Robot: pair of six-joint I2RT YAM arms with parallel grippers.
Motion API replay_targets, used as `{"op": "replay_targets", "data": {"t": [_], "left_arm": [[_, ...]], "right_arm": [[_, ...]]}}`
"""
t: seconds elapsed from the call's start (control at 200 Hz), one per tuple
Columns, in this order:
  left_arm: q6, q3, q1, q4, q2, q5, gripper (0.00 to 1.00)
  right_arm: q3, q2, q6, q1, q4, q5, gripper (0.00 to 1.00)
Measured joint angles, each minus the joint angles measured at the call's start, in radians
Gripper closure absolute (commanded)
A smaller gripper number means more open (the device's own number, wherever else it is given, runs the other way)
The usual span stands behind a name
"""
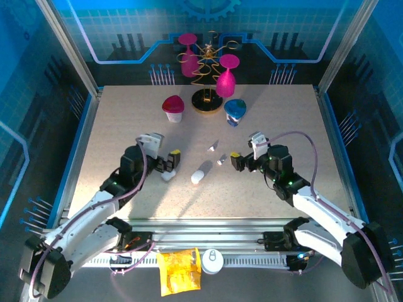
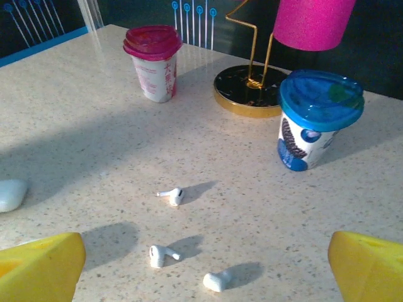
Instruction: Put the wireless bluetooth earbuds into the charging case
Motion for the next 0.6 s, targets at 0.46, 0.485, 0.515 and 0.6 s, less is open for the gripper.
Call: {"op": "replay_targets", "data": {"t": [0.46, 0.485, 0.515, 0.6], "left_arm": [[-0.051, -0.084, -0.216, 0.07, 0.217, -0.006, 0.01], [-0.052, -0.084, -0.216, 0.082, 0.238, -0.001, 0.01], [-0.051, -0.084, -0.217, 0.098, 0.264, 0.009, 0.01], [-0.051, -0.081, -0.219, 0.134, 0.338, 0.032, 0.05]], "right_arm": [[-0.031, -0.042, 0.077, 0.005, -0.058, -0.033, 0.0], [-0.032, -0.045, 0.077, 0.005, -0.062, -0.033, 0.0], [-0.034, -0.049, 0.078, 0.005, -0.066, -0.033, 0.0], [-0.039, -0.055, 0.085, 0.005, -0.075, -0.033, 0.0]]}}
